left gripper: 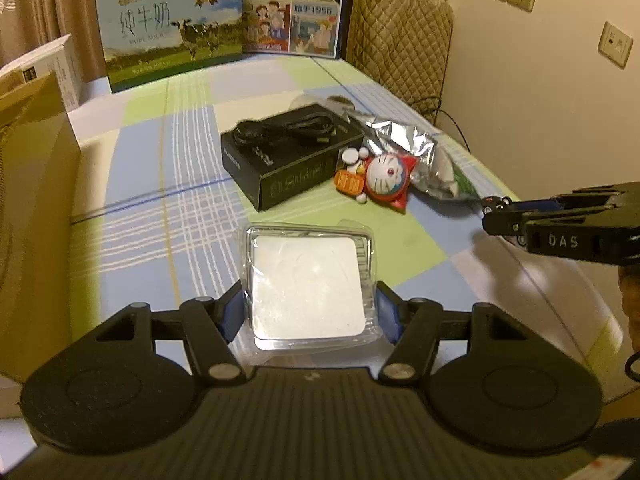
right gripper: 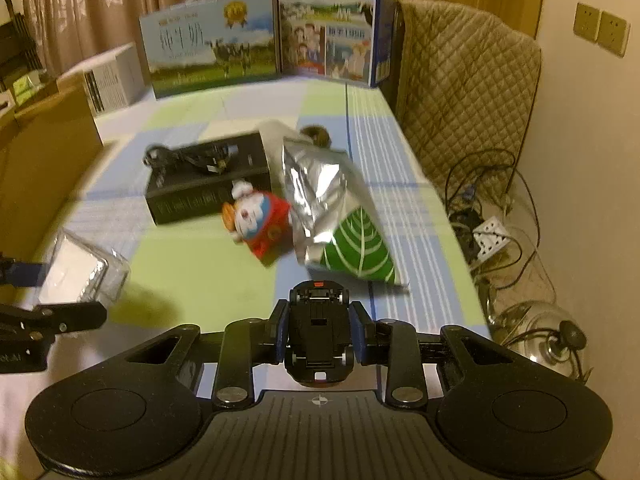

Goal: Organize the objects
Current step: 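Carry the pad packet with the left tool while the right tool carries the toy car to the box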

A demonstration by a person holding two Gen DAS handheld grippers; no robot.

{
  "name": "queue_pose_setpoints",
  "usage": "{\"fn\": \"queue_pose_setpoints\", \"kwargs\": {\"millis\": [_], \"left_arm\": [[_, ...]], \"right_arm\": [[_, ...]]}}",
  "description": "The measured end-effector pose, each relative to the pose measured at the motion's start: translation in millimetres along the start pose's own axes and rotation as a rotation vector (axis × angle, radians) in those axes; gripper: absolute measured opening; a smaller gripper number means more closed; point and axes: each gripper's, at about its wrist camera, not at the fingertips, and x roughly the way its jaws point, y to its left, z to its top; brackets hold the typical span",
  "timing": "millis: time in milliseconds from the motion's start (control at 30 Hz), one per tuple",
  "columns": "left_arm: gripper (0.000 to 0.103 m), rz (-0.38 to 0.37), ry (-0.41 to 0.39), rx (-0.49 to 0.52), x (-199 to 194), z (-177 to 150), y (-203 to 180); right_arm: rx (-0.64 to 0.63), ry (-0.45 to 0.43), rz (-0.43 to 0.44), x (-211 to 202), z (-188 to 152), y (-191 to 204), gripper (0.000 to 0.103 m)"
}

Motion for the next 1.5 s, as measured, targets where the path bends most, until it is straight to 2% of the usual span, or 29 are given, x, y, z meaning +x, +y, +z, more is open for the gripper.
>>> {"fn": "queue_pose_setpoints", "kwargs": {"millis": [267,700,1067,1500], "left_arm": [[0.061,0.0,-0.043,-0.026,-45.2,7.6,3.0],[0.061,0.037,-0.104,-0.062,-122.4,-1.7,20.5],[0.061,0.085,-0.151,-0.085,-171.3,-7.4,37.4],[0.061,0.134,-0.178,-0.11,-205.0,-14.2,61.5]], "right_arm": [[0.008,-0.06,0.032,-46.4,18.0,17.4,0.028],[-0.021,-0.127,0.118,-104.4,25.0,74.6,0.028],[-0.08,-0.153,0.175,-127.4,26.4,119.3,0.028],[-0.139,-0.167,0.221,-138.3,27.4,152.7,0.028]]}}
